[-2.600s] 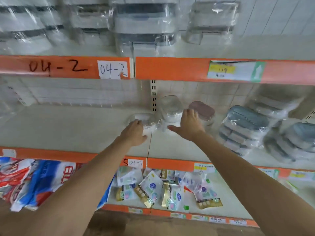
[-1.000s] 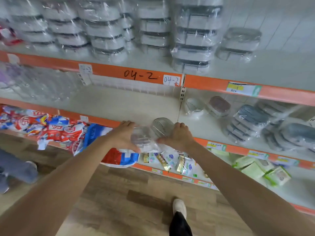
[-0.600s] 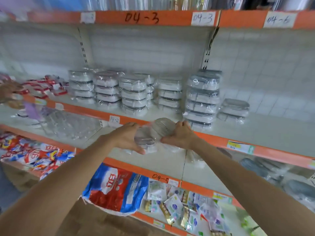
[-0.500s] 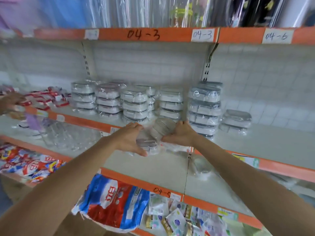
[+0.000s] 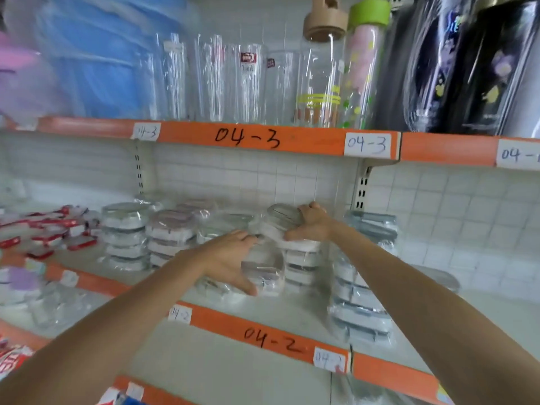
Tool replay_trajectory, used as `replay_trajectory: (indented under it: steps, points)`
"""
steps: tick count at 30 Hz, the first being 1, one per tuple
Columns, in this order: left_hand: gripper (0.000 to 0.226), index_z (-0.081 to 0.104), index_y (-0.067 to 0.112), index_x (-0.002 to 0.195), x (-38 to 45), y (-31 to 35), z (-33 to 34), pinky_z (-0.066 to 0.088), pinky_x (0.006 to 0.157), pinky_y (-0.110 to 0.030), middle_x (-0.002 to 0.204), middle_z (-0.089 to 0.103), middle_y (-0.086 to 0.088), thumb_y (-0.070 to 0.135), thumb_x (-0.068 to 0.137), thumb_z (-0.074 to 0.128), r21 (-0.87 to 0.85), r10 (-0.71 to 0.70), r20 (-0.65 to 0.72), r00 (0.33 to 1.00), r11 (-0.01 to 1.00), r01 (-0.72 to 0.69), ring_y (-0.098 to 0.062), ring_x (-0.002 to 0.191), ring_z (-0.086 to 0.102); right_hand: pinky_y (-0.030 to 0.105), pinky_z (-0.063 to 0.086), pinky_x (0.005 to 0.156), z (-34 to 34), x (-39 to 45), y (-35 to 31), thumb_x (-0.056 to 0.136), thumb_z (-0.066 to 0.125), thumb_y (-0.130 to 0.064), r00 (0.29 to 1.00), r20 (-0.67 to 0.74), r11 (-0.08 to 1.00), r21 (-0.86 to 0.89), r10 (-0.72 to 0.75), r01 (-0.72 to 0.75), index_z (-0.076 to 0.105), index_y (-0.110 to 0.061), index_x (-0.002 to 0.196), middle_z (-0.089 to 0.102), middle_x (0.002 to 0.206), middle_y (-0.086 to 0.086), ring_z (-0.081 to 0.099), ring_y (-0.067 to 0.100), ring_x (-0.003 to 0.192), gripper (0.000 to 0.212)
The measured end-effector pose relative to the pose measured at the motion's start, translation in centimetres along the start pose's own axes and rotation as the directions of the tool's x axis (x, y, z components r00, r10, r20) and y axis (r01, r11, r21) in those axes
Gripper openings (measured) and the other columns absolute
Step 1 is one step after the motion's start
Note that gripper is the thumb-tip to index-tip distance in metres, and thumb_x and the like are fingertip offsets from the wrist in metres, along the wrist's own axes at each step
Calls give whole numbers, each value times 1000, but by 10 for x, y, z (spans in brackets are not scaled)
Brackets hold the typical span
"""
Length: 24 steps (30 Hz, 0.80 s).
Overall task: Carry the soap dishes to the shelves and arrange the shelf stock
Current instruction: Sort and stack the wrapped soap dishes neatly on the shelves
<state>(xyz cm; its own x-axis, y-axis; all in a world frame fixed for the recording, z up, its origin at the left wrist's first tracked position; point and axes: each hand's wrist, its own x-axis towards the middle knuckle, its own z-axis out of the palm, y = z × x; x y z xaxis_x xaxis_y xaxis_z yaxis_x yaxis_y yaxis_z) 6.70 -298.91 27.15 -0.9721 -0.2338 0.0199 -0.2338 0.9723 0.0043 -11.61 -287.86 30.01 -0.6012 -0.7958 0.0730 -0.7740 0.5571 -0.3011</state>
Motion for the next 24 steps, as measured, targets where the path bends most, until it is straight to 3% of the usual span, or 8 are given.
replay_trajectory:
  steps: [6, 12, 15, 21, 24]
  points:
    - [109, 15, 17, 152, 35, -11, -7, 18, 113, -23, 155, 20, 2, 63, 71, 72, 44, 157, 5, 988, 987, -157, -14, 140, 20, 43, 32, 109, -6, 43, 14, 77, 74, -35, 1000, -3, 992, -129, 11, -11, 24, -10, 146, 29, 143, 12, 26, 32, 133, 89]
    - [111, 8, 18, 154, 54, -24, -6, 12, 115, -25, 159, 10, 2, 66, 73, 67, 50, 245, 45, 969, 968, -247, -15, 144, 12, 34, 30, 110, -11, 67, 21, 83, 68, -31, 998, 23, 982, -178, 65, -60, 26, -9, 146, 31, 147, 11, 32, 27, 133, 79]
    - [108, 12, 18, 153, 59, -29, -5, 16, 114, -23, 157, 16, 3, 65, 73, 69, 25, 271, 21, 962, 962, -272, -13, 142, 16, 35, 29, 112, -1, 74, 22, 86, 66, -27, 995, 57, 982, -177, 76, -65, 25, -8, 147, 31, 150, 10, 34, 26, 134, 76]
    - [106, 21, 17, 150, 63, -29, -15, 24, 109, -23, 149, 28, 3, 68, 70, 69, 18, 318, 20, 948, 948, -319, -12, 136, 27, 34, 13, 119, -4, 68, 20, 86, 66, -35, 996, 49, 964, -259, 71, -56, 11, -11, 152, 3, 160, 5, 9, 22, 146, 89]
    - [104, 25, 18, 148, 63, -24, -22, 28, 109, -26, 146, 32, 4, 71, 68, 68, 24, 336, 6, 942, 941, -336, -12, 133, 31, 40, 15, 118, -8, 52, 15, 87, 65, -38, 1000, -12, 962, -271, 24, -26, 16, -13, 152, 11, 159, 5, 13, 24, 145, 85]
